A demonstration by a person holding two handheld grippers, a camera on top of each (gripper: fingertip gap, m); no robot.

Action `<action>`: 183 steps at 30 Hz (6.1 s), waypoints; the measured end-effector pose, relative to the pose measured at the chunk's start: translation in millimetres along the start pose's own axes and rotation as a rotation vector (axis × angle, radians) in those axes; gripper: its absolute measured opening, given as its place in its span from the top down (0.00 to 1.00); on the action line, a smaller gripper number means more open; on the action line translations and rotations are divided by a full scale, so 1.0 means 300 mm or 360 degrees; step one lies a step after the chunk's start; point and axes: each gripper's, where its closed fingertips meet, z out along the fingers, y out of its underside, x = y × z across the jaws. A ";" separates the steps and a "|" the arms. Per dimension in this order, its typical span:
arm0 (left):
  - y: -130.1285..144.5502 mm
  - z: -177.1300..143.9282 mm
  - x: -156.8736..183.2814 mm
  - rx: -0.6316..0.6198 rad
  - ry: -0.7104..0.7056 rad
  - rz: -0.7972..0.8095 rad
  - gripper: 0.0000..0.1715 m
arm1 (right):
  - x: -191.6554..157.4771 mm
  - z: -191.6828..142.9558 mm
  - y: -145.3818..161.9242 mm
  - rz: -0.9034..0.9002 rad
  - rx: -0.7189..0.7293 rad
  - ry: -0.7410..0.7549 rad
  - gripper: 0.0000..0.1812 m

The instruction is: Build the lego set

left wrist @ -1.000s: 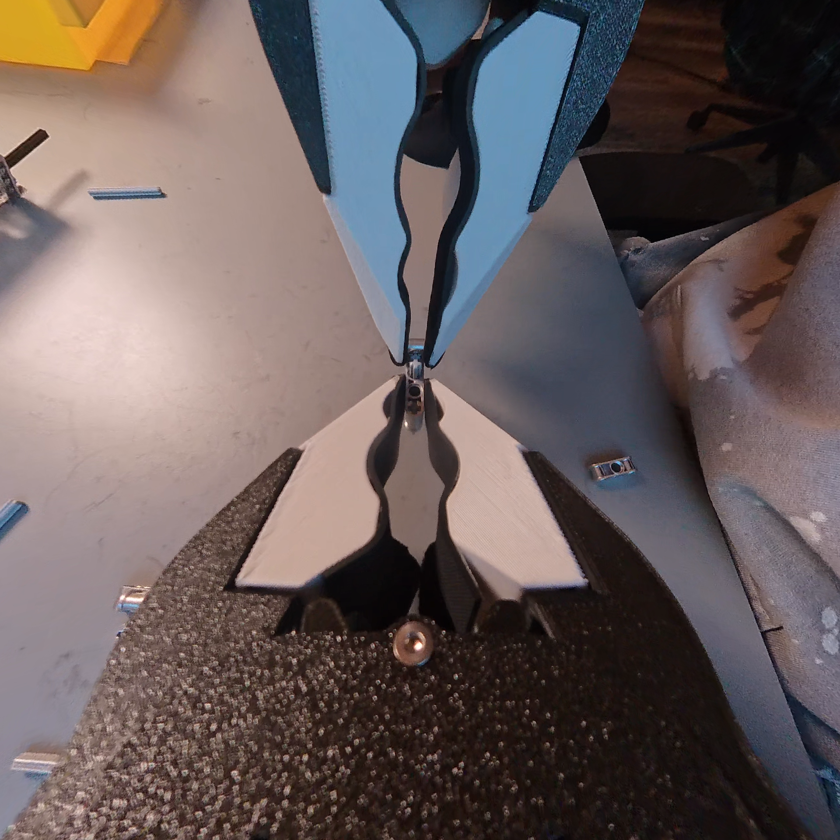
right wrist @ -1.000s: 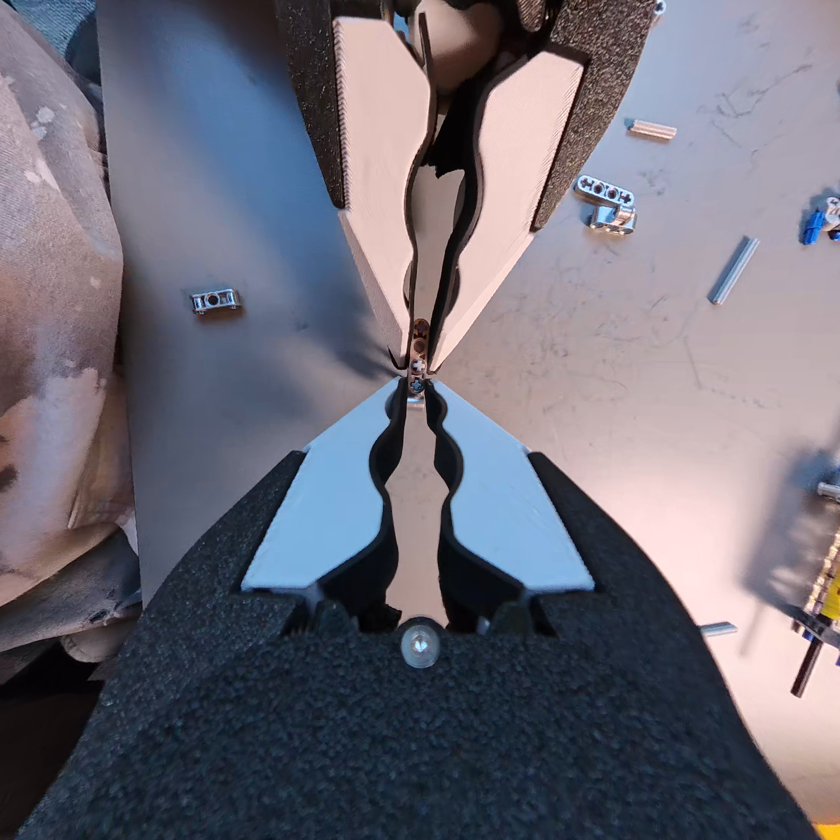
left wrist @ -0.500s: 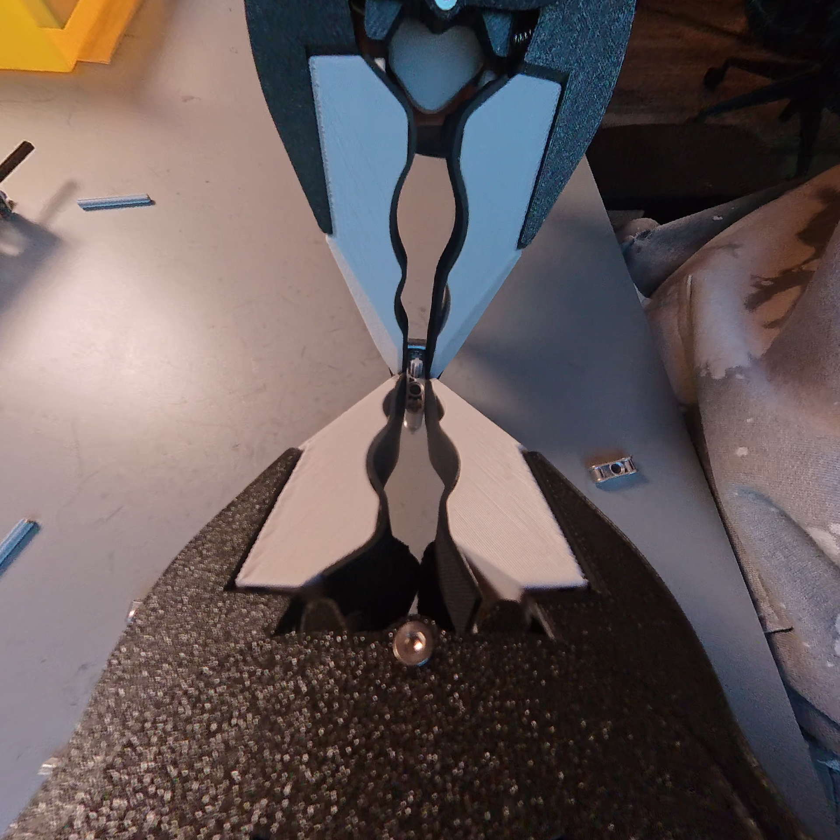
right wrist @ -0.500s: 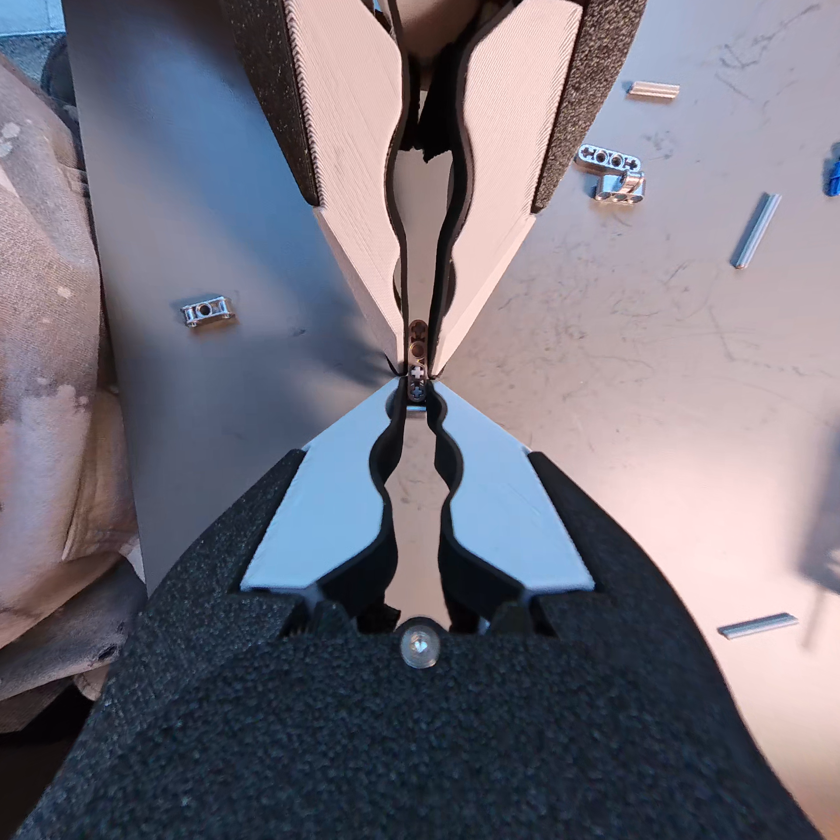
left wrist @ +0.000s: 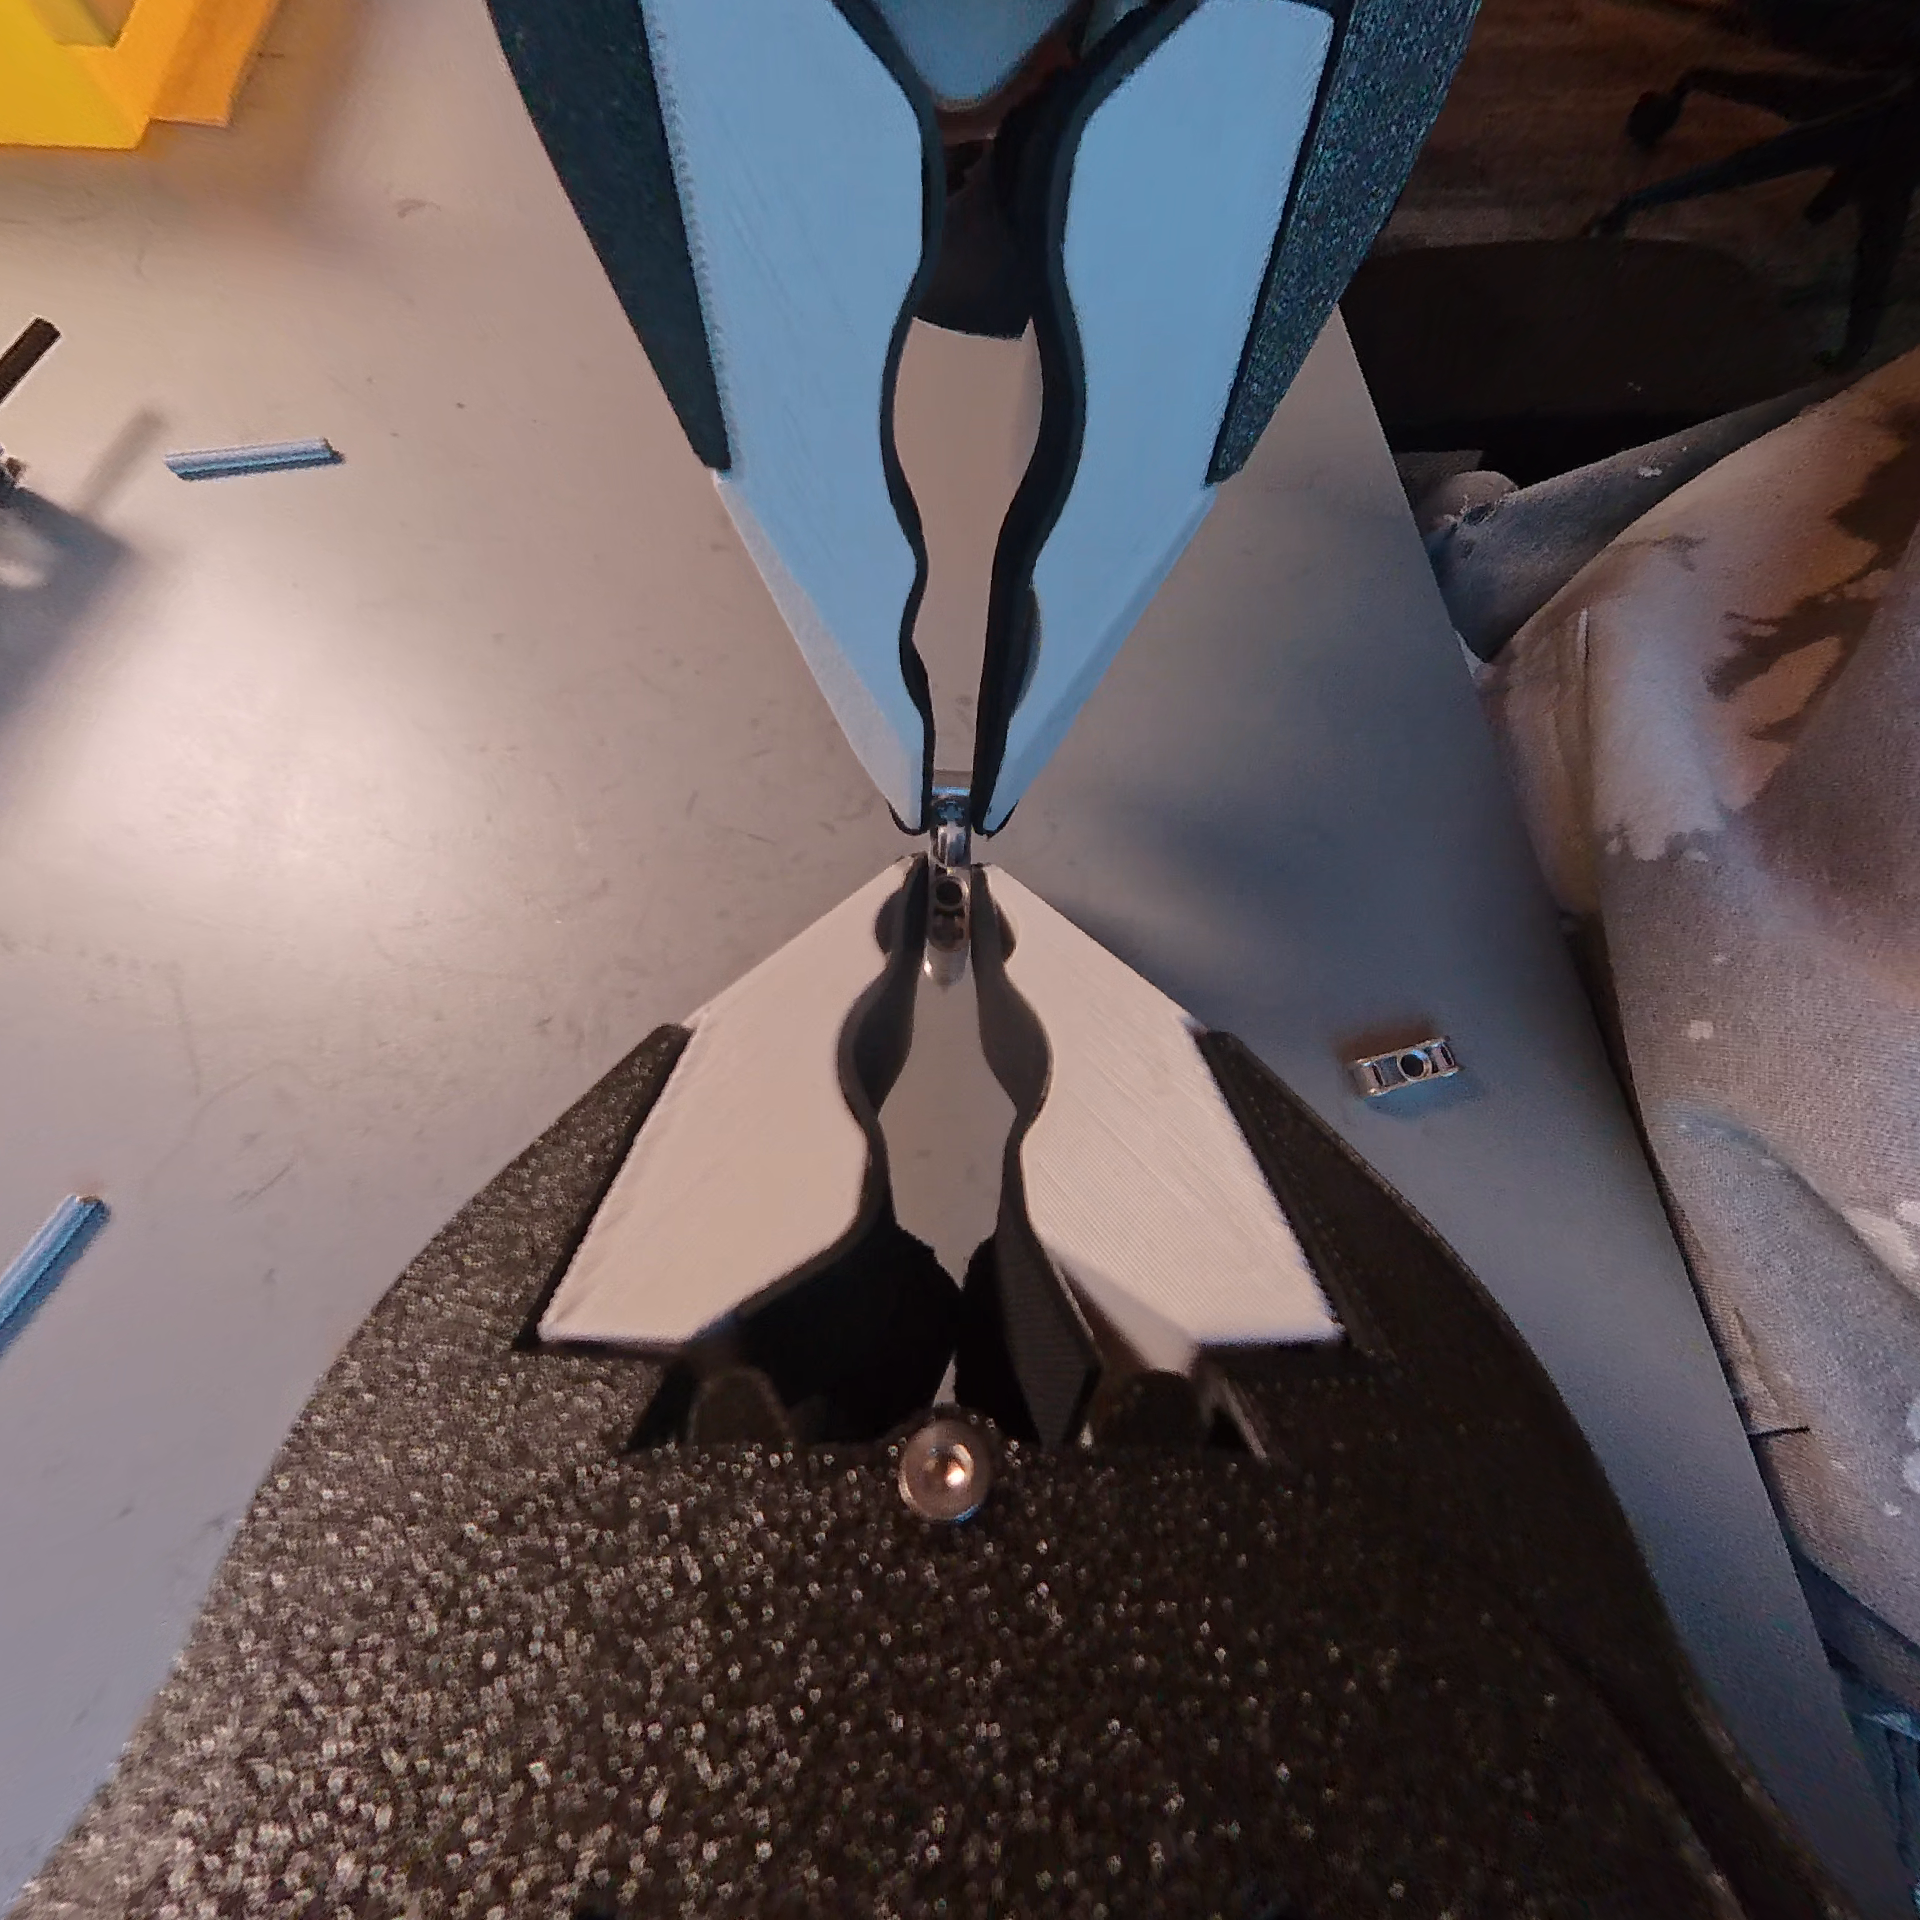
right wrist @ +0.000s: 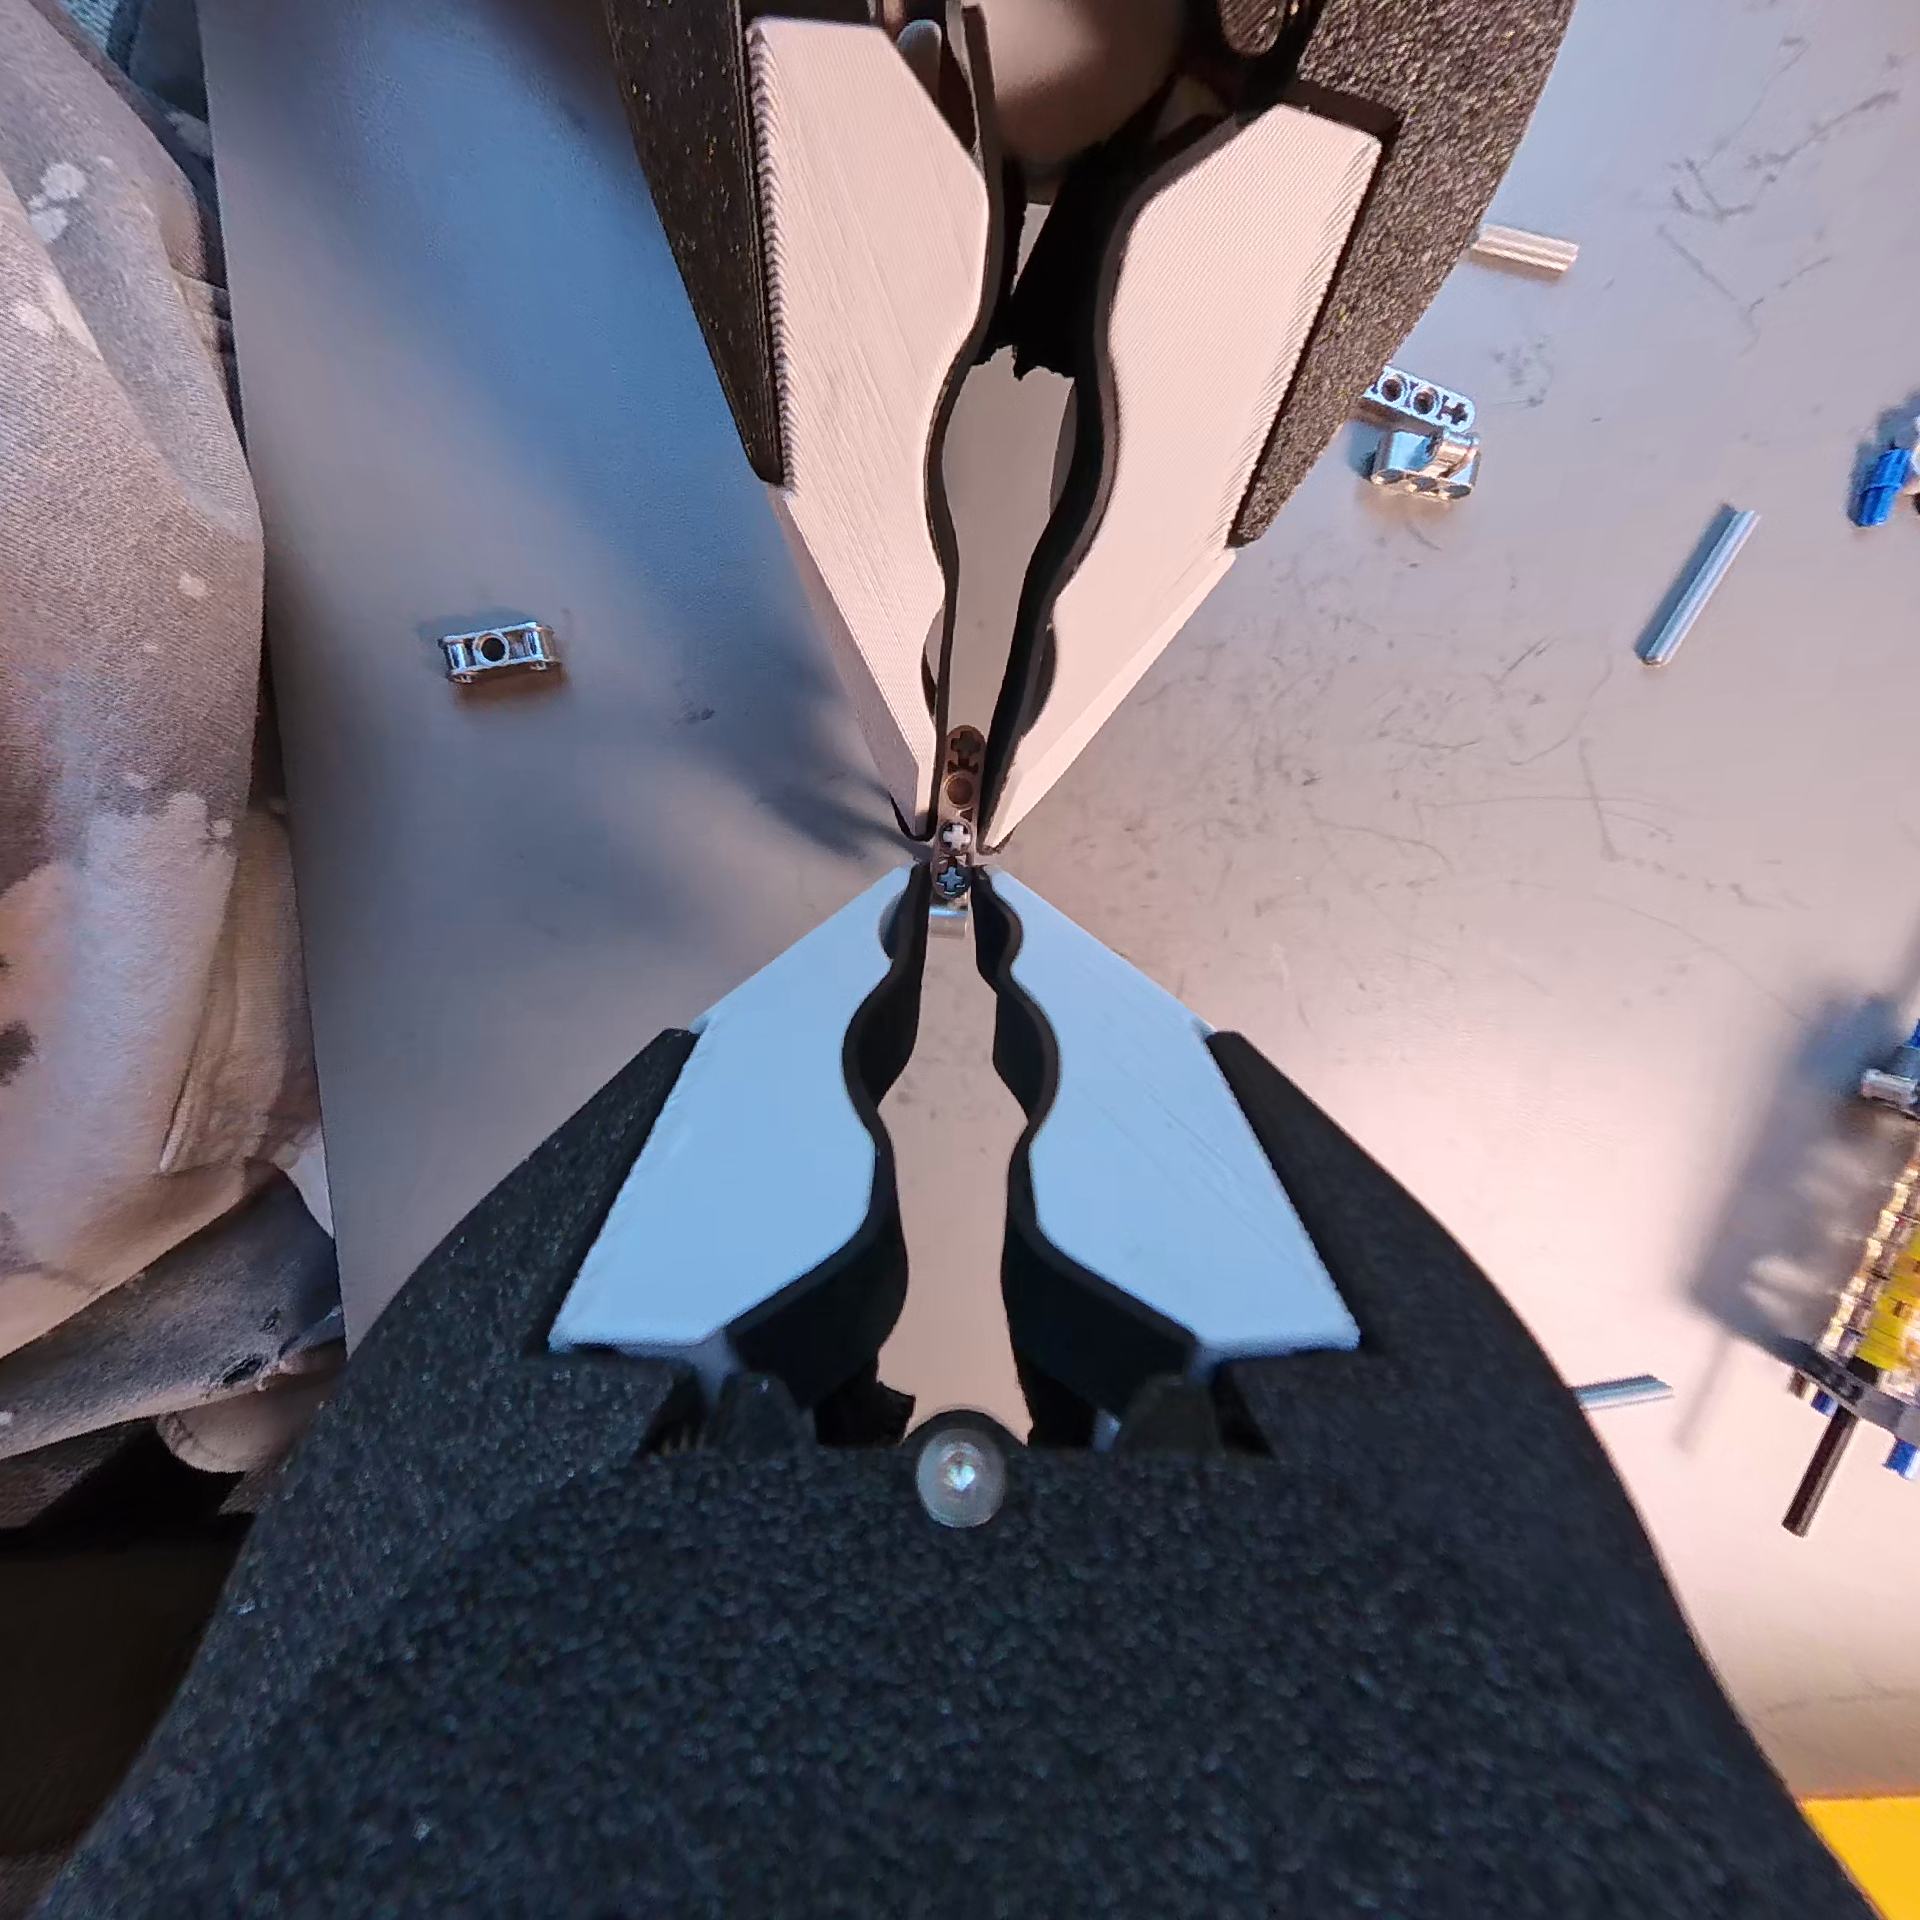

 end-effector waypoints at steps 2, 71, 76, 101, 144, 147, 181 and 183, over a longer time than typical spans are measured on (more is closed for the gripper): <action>-0.001 0.001 0.000 -0.0001 0.0002 0.0000 0.97 | 0.000 -0.005 -0.001 -0.0001 -0.0001 -0.0001 0.97; 0.014 0.025 0.018 -0.0139 -0.0036 0.0082 0.97 | -0.019 0.001 0.007 -0.0021 -0.0050 0.0044 0.98; 0.005 0.023 0.020 -0.0109 -0.0022 0.0066 0.97 | -0.020 -0.003 0.009 -0.0026 -0.0018 0.0053 0.98; -0.052 0.061 -0.003 0.0001 0.0056 0.0005 0.97 | -0.003 -0.028 0.048 0.0334 0.0314 0.0062 0.98; -0.055 0.062 0.015 0.0053 0.0235 0.0037 0.97 | -0.019 -0.036 0.078 0.0312 0.0325 0.0152 0.98; -0.046 0.053 0.018 0.0065 0.0226 0.0042 0.97 | -0.021 -0.031 0.067 0.0307 0.0314 0.0159 0.98; -0.010 0.101 0.035 -0.0120 0.0172 0.0166 0.97 | -0.040 -0.001 0.068 0.0334 0.0194 0.0189 0.98; -0.010 0.101 0.034 -0.0121 0.0179 0.0162 0.97 | -0.039 -0.001 0.068 0.0351 0.0200 0.0177 0.98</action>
